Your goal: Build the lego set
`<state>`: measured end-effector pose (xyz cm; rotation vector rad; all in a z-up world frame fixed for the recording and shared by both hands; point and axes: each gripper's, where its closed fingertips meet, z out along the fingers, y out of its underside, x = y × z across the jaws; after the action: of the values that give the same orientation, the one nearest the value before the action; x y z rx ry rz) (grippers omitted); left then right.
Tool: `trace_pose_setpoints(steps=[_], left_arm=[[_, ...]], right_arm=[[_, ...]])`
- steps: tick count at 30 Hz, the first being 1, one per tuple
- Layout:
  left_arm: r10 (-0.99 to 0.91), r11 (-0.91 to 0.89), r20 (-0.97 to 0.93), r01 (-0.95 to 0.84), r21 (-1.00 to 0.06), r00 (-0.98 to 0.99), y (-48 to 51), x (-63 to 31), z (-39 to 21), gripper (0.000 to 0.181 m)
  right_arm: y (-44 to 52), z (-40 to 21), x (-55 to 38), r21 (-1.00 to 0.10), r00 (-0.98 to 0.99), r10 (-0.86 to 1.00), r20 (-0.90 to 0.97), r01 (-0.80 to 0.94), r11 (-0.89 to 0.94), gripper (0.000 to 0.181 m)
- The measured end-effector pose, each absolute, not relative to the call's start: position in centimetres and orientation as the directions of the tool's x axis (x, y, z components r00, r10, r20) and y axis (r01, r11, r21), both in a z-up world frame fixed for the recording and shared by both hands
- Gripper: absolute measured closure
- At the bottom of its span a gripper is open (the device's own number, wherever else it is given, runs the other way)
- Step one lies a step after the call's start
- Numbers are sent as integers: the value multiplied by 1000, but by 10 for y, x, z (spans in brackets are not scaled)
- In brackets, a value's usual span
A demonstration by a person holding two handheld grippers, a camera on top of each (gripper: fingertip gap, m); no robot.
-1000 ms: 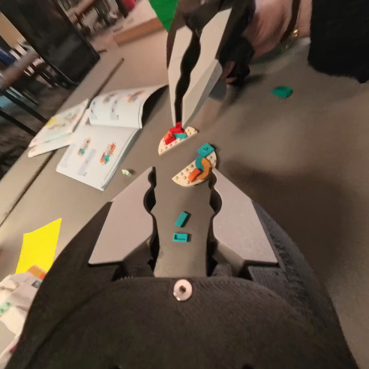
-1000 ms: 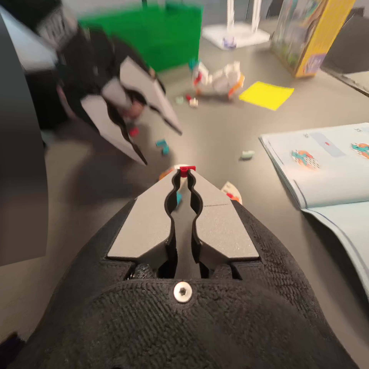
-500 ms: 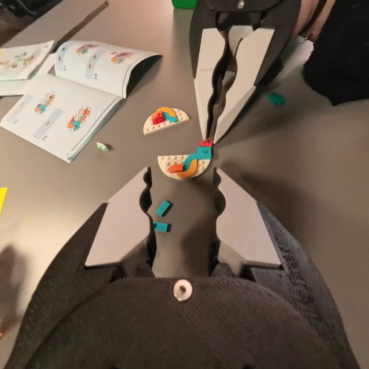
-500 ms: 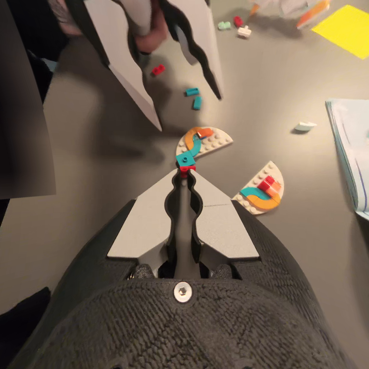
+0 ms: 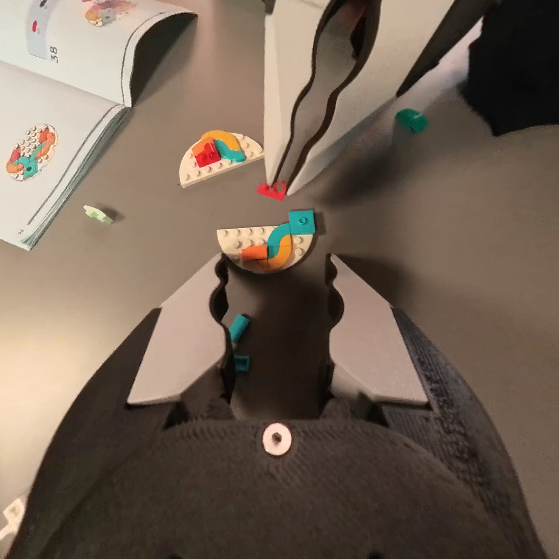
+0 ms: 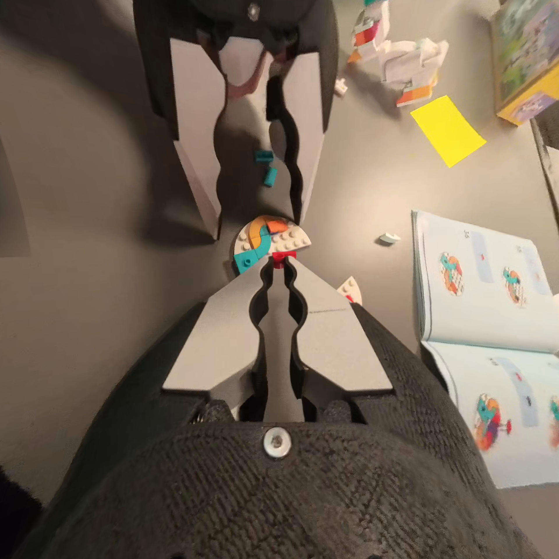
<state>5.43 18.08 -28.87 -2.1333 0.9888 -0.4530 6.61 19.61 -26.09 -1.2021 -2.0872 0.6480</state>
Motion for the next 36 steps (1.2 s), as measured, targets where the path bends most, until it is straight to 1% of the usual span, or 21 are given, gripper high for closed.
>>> trace_pose_setpoints(steps=[1, 5, 10, 16, 19, 24, 32, 36], left_arm=[[-770, -438, 12, -515, -737, 638, 181, 54, -289, 119], [-787, -416, 10, -519, -747, 617, 180, 53, -288, 132], [-807, -382, -10, -534, -755, 591, 177, 54, -287, 139], [-812, -366, -22, -537, -760, 584, 176, 54, -287, 142], [-812, -361, -25, -534, -764, 583, 176, 54, -287, 143], [-807, -366, -26, -534, -762, 590, 177, 52, -287, 143], [-807, -365, -27, -534, -763, 590, 177, 52, -287, 143], [-804, -366, -28, -532, -764, 594, 177, 53, -287, 143]], right_arm=[[195, -262, 64, -650, -405, 867, 290, 581, 489, 176], [193, -271, 58, -505, -534, 801, 272, 629, 591, 176], [189, -279, 58, -350, -659, 725, 201, 643, 682, 176], [183, -281, 57, -246, -736, 663, 136, 623, 742, 176], [181, -280, 56, -232, -753, 648, 114, 614, 755, 176], [180, -280, 58, -236, -733, 674, 88, 642, 729, 176], [181, -280, 52, -276, -704, 701, 115, 655, 703, 175], [181, -281, 52, -301, -675, 729, 115, 675, 673, 161]])
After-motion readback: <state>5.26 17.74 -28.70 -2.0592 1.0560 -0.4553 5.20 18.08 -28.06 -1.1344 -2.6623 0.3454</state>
